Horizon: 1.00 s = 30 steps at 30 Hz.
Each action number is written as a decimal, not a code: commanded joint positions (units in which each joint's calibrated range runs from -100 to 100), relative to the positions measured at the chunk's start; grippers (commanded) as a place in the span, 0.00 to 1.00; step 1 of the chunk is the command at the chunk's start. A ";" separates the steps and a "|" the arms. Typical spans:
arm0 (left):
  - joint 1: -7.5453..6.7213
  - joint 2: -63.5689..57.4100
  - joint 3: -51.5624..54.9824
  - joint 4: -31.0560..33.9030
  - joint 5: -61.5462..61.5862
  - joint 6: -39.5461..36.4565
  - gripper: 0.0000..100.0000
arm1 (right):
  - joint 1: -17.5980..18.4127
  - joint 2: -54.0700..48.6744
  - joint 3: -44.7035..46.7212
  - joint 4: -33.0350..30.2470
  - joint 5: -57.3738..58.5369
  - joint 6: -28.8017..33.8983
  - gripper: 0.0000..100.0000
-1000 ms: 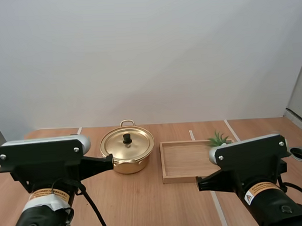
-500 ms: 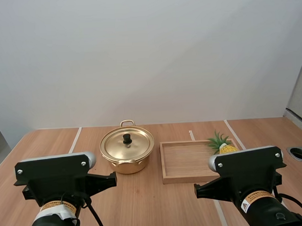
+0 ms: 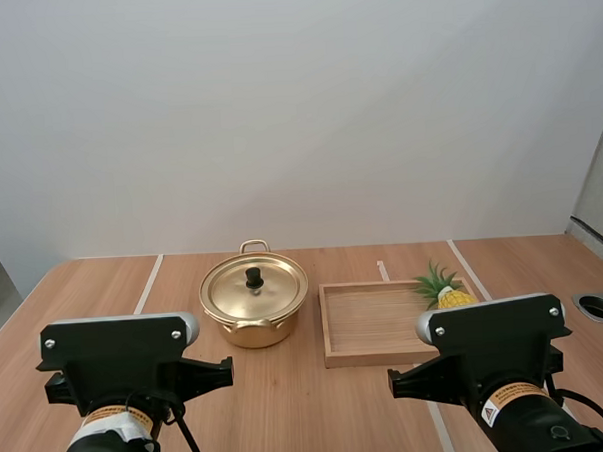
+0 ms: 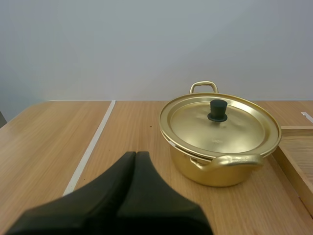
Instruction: Open the pot, put the grape inside, and close it
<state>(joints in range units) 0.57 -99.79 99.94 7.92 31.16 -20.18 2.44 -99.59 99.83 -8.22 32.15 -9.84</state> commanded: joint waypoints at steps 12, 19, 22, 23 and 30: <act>-0.18 -0.21 0.06 0.06 -2.55 0.91 0.00 | 0.09 -0.41 0.17 0.20 -0.52 0.53 0.00; -0.18 -0.21 0.06 0.06 -2.55 0.91 0.00 | 0.09 -0.41 0.17 0.20 -0.52 0.53 0.00; -0.18 -0.21 0.06 0.06 -2.55 0.91 0.00 | 0.09 -0.41 0.17 0.20 -0.52 0.53 0.00; -0.18 -0.21 0.06 0.06 -2.55 0.91 0.00 | 0.09 -0.41 0.17 0.20 -0.52 0.53 0.00; -0.18 -0.21 0.06 0.06 -2.55 0.91 0.00 | 0.09 -0.41 0.17 0.20 -0.52 0.53 0.00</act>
<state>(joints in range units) 0.57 -99.79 99.94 7.92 30.65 -19.41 2.44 -99.59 99.83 -8.22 32.15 -9.84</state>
